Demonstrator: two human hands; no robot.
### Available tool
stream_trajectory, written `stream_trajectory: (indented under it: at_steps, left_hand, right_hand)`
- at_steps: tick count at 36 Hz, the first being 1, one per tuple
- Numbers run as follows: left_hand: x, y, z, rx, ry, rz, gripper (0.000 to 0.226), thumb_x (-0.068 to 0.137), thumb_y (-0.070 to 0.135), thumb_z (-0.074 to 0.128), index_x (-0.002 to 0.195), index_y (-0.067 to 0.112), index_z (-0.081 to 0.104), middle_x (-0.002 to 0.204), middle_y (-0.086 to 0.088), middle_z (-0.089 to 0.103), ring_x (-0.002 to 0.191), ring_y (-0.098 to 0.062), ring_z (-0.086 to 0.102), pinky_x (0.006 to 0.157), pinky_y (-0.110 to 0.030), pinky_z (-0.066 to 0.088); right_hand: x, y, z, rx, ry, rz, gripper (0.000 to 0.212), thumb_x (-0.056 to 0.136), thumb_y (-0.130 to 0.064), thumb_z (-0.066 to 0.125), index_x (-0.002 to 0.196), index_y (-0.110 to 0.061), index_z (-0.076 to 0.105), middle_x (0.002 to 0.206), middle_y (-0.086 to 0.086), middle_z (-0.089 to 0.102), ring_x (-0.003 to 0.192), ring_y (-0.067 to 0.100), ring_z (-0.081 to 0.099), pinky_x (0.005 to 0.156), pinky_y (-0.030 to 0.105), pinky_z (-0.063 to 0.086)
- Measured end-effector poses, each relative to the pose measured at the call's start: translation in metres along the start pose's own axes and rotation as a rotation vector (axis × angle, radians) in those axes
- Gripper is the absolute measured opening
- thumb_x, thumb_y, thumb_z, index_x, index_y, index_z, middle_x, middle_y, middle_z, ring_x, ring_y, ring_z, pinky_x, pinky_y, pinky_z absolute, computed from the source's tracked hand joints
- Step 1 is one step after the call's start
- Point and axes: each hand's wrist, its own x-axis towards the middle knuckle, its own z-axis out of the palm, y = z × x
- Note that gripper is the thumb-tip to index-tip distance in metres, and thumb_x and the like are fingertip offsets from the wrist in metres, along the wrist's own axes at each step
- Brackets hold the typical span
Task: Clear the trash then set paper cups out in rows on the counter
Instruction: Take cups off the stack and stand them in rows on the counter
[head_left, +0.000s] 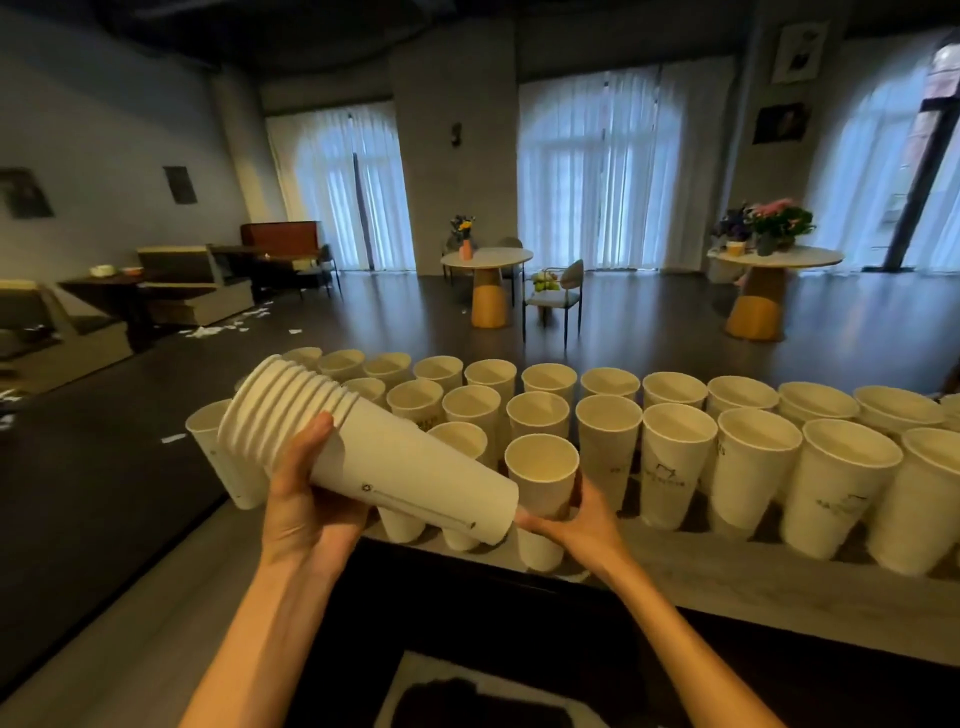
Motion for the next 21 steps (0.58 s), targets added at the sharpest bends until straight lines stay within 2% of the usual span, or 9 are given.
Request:
stream_trajectory:
  at_steps: [2, 5, 7, 10, 12, 14, 16, 18, 21]
  left_hand:
    - [-0.003, 0.0, -0.003, 0.001, 0.002, -0.026, 0.048, 0.085, 0.028, 0.063, 0.13, 0.012, 0.065, 0.104, -0.005, 0.077, 0.09, -0.019, 0.076, 0.082, -0.037, 0.061]
    - [-0.003, -0.005, -0.009, -0.03, -0.031, -0.077, 0.061, 0.07, 0.027, 0.075, 0.129, 0.01, 0.066, 0.111, -0.008, 0.075, 0.104, -0.024, 0.071, 0.105, -0.046, 0.05]
    - [-0.002, -0.01, -0.014, -0.063, -0.059, -0.127, 0.071, 0.063, 0.022, 0.086, 0.13, 0.01, 0.066, 0.112, -0.009, 0.075, 0.108, -0.026, 0.068, 0.11, -0.048, 0.045]
    - [0.002, -0.024, -0.018, -0.053, -0.07, -0.188, 0.11, 0.035, 0.027, 0.101, 0.137, 0.013, 0.062, 0.117, -0.008, 0.074, 0.106, -0.024, 0.07, 0.104, -0.049, 0.049]
    - [0.003, -0.037, -0.015, -0.05, -0.111, -0.246, 0.114, 0.025, 0.029, 0.102, 0.132, 0.012, 0.065, 0.112, -0.008, 0.075, 0.098, -0.024, 0.073, 0.101, -0.048, 0.05]
    - [0.003, -0.054, -0.007, -0.028, -0.143, -0.323, 0.115, 0.022, 0.03, 0.102, 0.129, 0.012, 0.066, 0.109, -0.009, 0.076, 0.093, -0.023, 0.075, 0.093, -0.046, 0.053]
    - [0.003, -0.07, -0.001, -0.016, -0.137, -0.366, 0.115, 0.021, 0.033, 0.102, 0.128, 0.012, 0.066, 0.109, -0.01, 0.076, 0.092, -0.023, 0.075, 0.09, -0.046, 0.054]
    - [0.001, -0.092, 0.006, 0.015, -0.162, -0.452, 0.103, 0.026, 0.033, 0.101, 0.123, 0.014, 0.07, 0.107, -0.011, 0.076, 0.089, -0.025, 0.074, 0.09, -0.048, 0.053]
    - [-0.007, -0.112, 0.017, 0.152, -0.317, -0.549, 0.057, 0.044, 0.042, 0.089, 0.094, 0.015, 0.082, 0.088, -0.013, 0.073, 0.067, -0.03, 0.067, 0.056, -0.037, 0.05]
  right_hand:
    - [0.002, 0.0, 0.008, -0.002, 0.011, 0.012, 0.1, 0.051, -0.044, 0.095, 0.137, -0.03, 0.045, 0.135, -0.006, 0.057, 0.122, 0.01, 0.053, 0.1, 0.032, 0.045]
    - [0.004, -0.003, 0.013, -0.033, 0.023, 0.024, 0.114, 0.043, -0.061, 0.091, 0.141, -0.027, 0.045, 0.139, -0.005, 0.057, 0.125, 0.012, 0.053, 0.1, 0.032, 0.045]
    - [0.001, -0.006, 0.012, -0.103, -0.01, 0.035, 0.113, 0.045, -0.062, 0.09, 0.142, -0.028, 0.043, 0.138, -0.009, 0.055, 0.127, 0.011, 0.051, 0.1, 0.031, 0.044]
    - [-0.008, -0.001, 0.002, -0.165, 0.027, 0.136, 0.087, 0.057, -0.043, 0.093, 0.13, -0.023, 0.05, 0.126, -0.01, 0.059, 0.114, 0.012, 0.058, 0.095, 0.032, 0.049]
    - [-0.019, 0.003, -0.008, -0.118, 0.163, 0.202, 0.06, 0.061, -0.035, 0.092, 0.109, -0.016, 0.061, 0.111, 0.0, 0.067, 0.095, 0.018, 0.066, 0.077, 0.028, 0.055]
    - [-0.035, -0.005, -0.018, -0.04, 0.177, 0.271, 0.036, 0.072, -0.033, 0.085, 0.098, -0.015, 0.069, 0.103, 0.005, 0.072, 0.089, 0.016, 0.068, 0.067, 0.022, 0.052]
    - [-0.05, -0.018, -0.02, 0.086, -0.021, 0.316, 0.026, 0.082, -0.038, 0.074, 0.1, -0.019, 0.074, 0.106, 0.005, 0.073, 0.088, 0.01, 0.069, 0.071, 0.02, 0.051]
    - [-0.067, -0.023, -0.029, 0.306, -0.195, 0.333, 0.044, 0.088, -0.052, 0.06, 0.118, -0.022, 0.07, 0.115, 0.008, 0.071, 0.095, 0.015, 0.07, 0.082, 0.029, 0.053]
    - [-0.088, -0.024, -0.038, 0.549, -0.461, 0.32, 0.079, 0.096, -0.068, 0.023, 0.144, -0.011, 0.048, 0.124, 0.026, 0.061, 0.096, 0.035, 0.062, 0.093, 0.045, 0.046]
